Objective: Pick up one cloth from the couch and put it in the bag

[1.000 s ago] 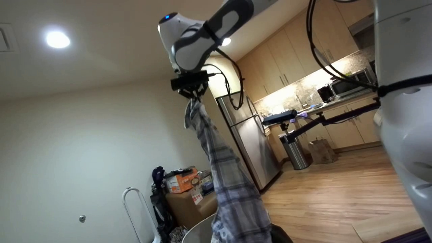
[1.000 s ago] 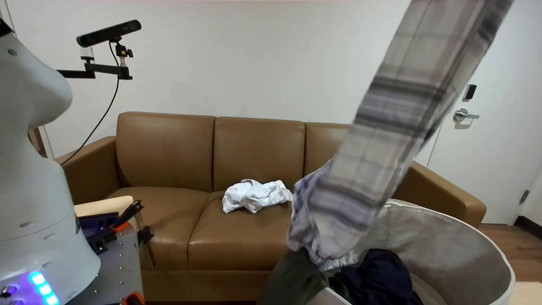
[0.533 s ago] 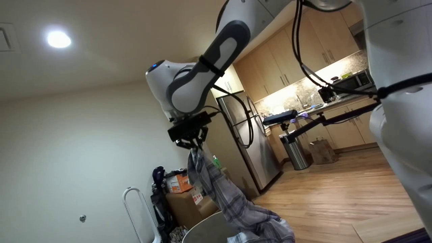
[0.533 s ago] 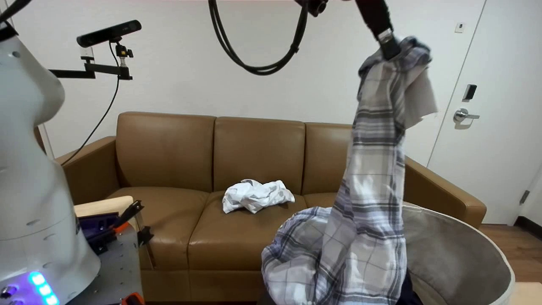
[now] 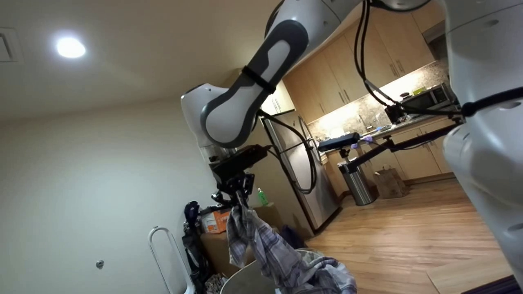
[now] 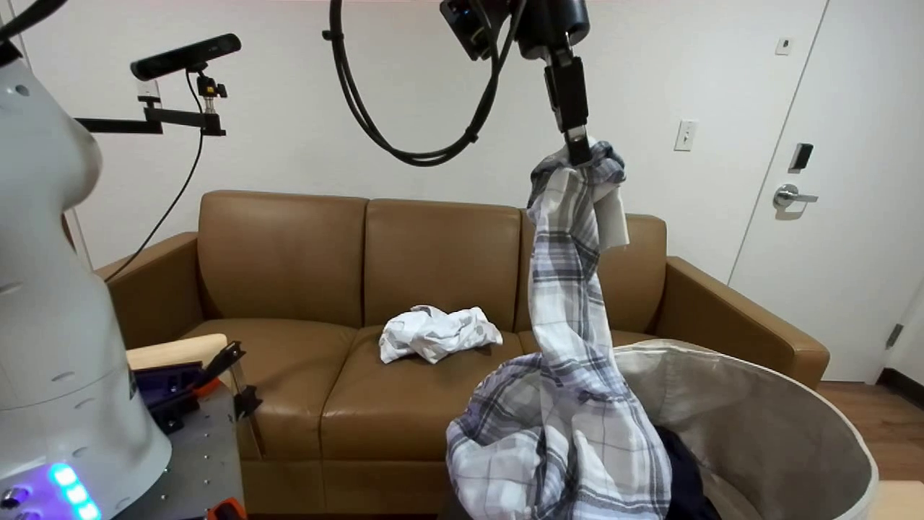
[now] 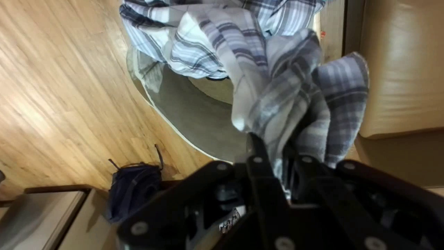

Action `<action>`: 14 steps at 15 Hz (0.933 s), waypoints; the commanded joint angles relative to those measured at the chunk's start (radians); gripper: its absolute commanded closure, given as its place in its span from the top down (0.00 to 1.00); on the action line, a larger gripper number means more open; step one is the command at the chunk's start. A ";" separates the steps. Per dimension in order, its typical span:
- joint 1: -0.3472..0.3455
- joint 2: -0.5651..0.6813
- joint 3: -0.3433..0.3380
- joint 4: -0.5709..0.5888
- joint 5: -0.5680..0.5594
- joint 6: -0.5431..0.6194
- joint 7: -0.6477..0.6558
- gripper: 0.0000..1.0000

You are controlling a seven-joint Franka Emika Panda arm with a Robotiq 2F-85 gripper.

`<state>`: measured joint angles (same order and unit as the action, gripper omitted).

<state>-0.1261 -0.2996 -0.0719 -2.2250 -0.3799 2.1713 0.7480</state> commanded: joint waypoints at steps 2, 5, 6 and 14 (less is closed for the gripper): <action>-0.026 -0.010 0.022 -0.007 0.022 0.005 -0.032 0.27; -0.034 0.023 0.045 0.040 0.011 -0.049 0.002 0.08; -0.033 0.050 0.042 0.061 0.032 -0.082 -0.001 0.04; 0.017 0.203 0.043 0.053 0.114 -0.309 -0.052 0.62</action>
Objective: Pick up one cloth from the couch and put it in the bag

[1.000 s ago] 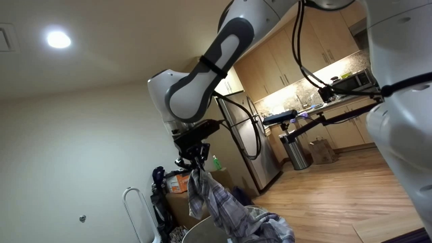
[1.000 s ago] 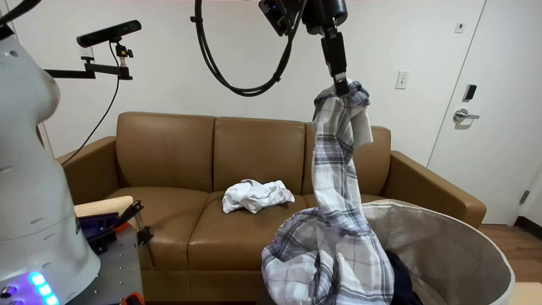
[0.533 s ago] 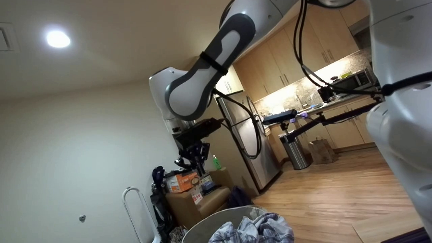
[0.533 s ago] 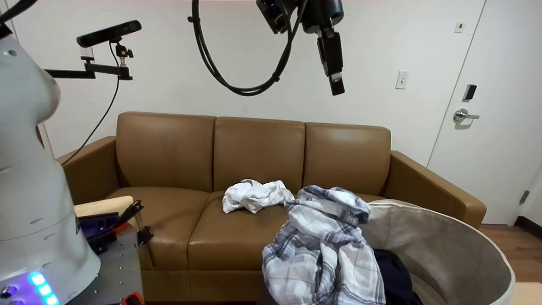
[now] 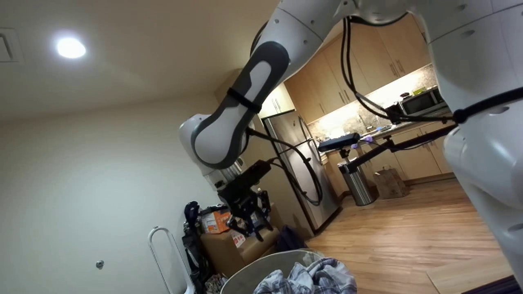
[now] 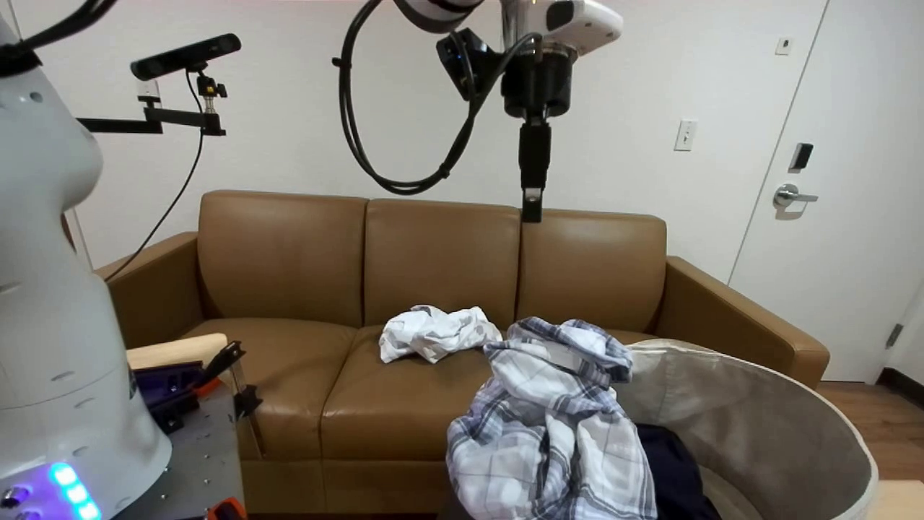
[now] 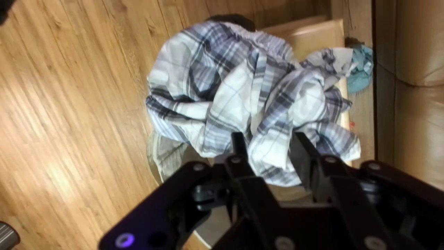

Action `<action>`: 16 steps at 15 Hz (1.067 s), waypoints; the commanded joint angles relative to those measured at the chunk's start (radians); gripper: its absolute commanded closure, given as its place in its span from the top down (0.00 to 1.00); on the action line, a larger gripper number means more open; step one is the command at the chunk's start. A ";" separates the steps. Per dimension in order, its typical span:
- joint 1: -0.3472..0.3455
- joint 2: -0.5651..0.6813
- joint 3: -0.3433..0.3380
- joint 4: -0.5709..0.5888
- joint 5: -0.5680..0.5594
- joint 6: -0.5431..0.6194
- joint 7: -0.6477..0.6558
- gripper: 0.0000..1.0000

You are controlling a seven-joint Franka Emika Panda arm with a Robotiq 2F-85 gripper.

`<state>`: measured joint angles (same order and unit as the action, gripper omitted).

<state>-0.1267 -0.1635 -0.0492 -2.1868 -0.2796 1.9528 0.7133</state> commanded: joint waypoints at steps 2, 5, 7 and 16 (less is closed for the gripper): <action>0.032 0.100 0.036 0.002 -0.069 -0.147 0.034 0.77; 0.061 0.140 0.046 -0.002 -0.143 -0.236 0.084 0.96; 0.081 0.168 0.049 -0.010 -0.190 -0.280 0.124 1.00; 0.129 0.223 0.059 0.002 -0.247 -0.228 0.076 1.00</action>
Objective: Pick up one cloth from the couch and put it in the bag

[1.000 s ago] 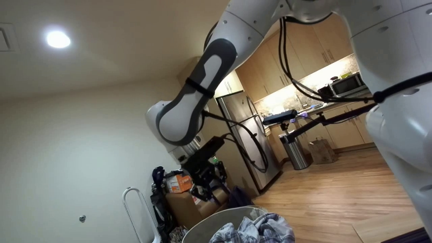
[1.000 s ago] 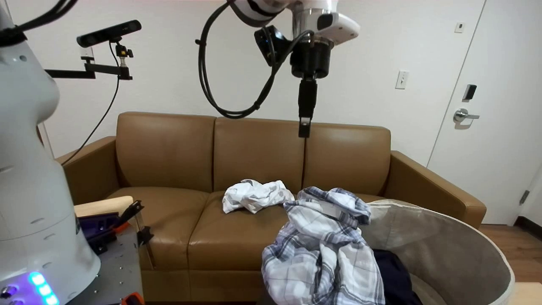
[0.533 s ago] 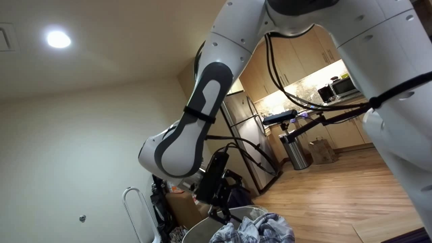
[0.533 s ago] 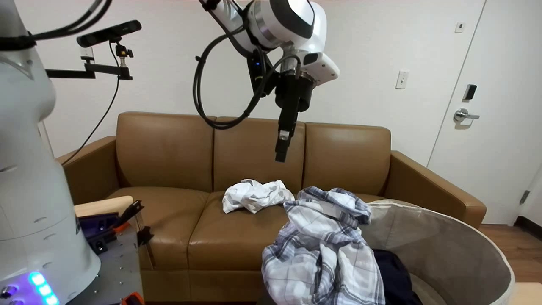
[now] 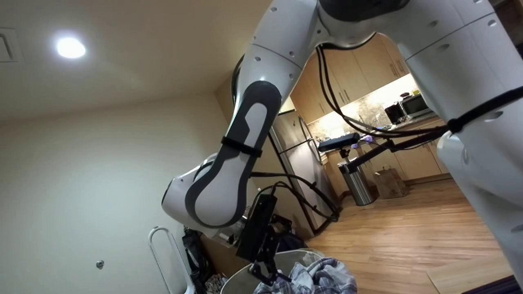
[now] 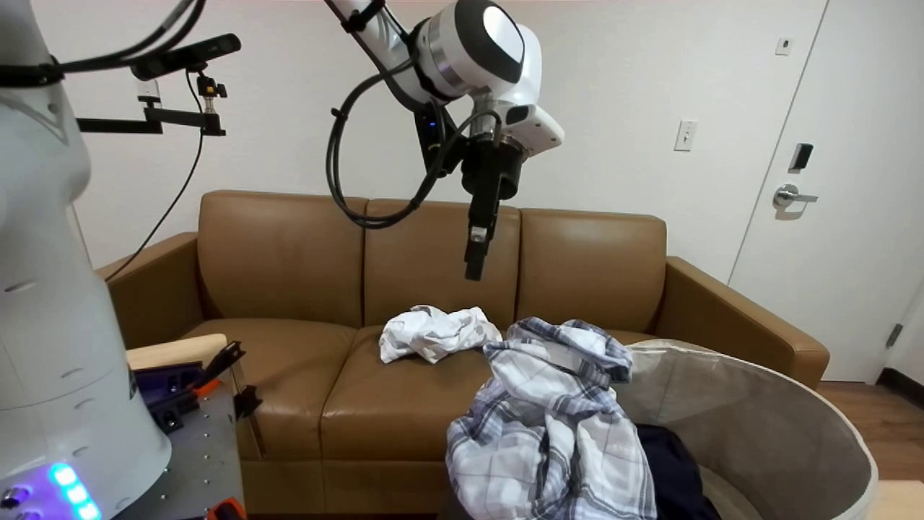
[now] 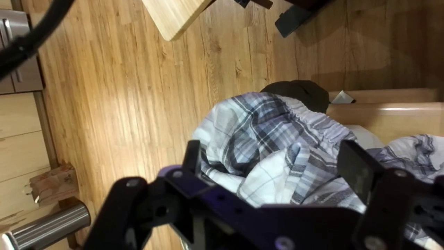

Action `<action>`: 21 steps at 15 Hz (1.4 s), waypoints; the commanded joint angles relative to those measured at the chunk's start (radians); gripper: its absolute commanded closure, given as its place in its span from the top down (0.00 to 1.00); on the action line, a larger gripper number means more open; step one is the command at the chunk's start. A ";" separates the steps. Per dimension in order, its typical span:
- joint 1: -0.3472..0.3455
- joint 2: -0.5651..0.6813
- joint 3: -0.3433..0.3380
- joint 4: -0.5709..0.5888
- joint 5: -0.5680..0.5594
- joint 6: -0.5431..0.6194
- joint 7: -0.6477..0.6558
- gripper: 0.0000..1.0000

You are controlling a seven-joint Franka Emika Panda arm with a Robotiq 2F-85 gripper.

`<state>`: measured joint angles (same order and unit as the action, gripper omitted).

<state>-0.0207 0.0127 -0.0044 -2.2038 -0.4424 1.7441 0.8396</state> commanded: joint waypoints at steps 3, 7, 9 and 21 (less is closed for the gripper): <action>0.045 0.178 0.020 0.053 -0.144 0.005 -0.079 1.00; 0.091 0.324 0.009 0.070 -0.275 0.064 -0.110 1.00; 0.108 0.384 -0.002 0.085 -0.356 0.056 -0.122 1.00; 0.126 0.530 -0.017 0.173 -0.556 -0.050 -0.106 0.54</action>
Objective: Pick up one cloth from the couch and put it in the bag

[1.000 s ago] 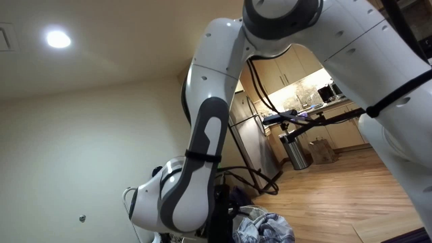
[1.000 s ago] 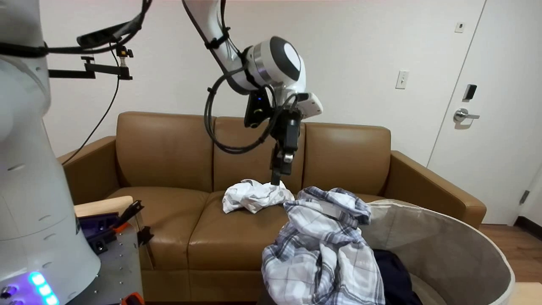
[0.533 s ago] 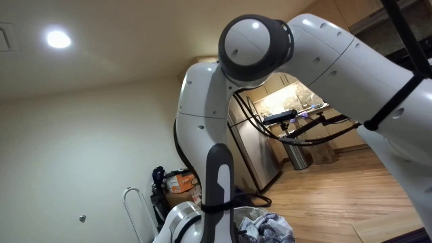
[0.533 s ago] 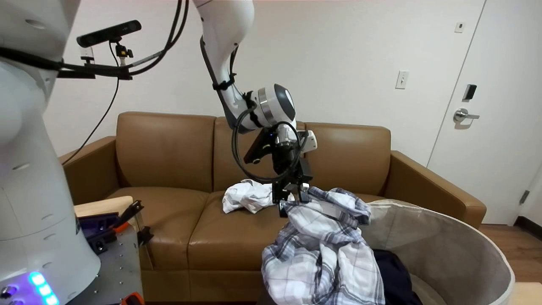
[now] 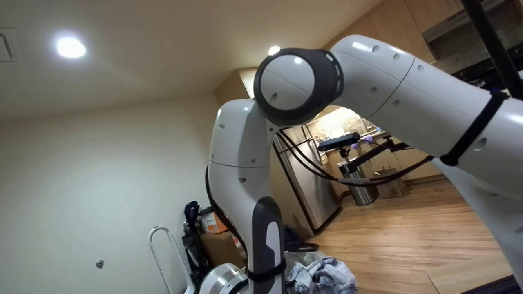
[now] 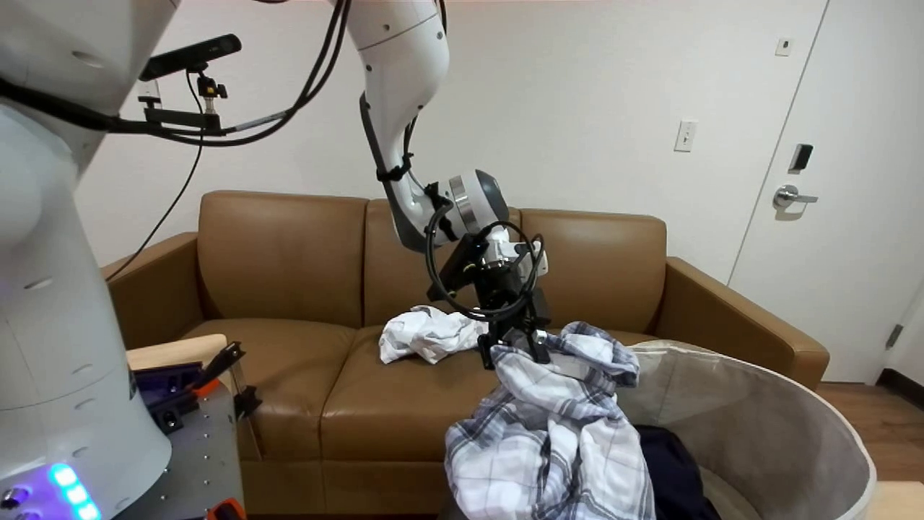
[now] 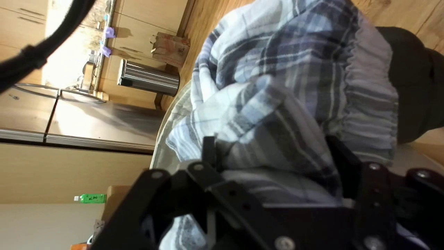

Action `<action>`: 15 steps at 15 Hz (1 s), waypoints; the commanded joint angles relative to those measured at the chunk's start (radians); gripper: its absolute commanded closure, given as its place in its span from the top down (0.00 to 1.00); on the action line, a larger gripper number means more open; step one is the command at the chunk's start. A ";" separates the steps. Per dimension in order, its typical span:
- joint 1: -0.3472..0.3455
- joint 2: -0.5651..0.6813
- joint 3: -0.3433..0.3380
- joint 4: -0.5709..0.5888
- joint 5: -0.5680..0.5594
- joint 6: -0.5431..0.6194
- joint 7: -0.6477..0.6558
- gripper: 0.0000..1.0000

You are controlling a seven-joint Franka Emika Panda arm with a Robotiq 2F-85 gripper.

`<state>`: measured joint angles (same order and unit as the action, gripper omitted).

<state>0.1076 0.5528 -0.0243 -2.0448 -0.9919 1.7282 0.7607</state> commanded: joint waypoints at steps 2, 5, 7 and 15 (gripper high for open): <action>-0.007 -0.029 0.007 0.007 0.001 -0.034 -0.039 0.41; -0.023 -0.061 0.007 -0.001 0.013 -0.022 -0.077 0.22; -0.050 -0.110 0.006 -0.020 0.025 0.016 -0.124 0.08; -0.194 -0.292 -0.085 0.051 0.214 0.102 -0.184 0.05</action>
<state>-0.0406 0.3003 -0.0789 -2.0267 -0.8497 1.7915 0.5926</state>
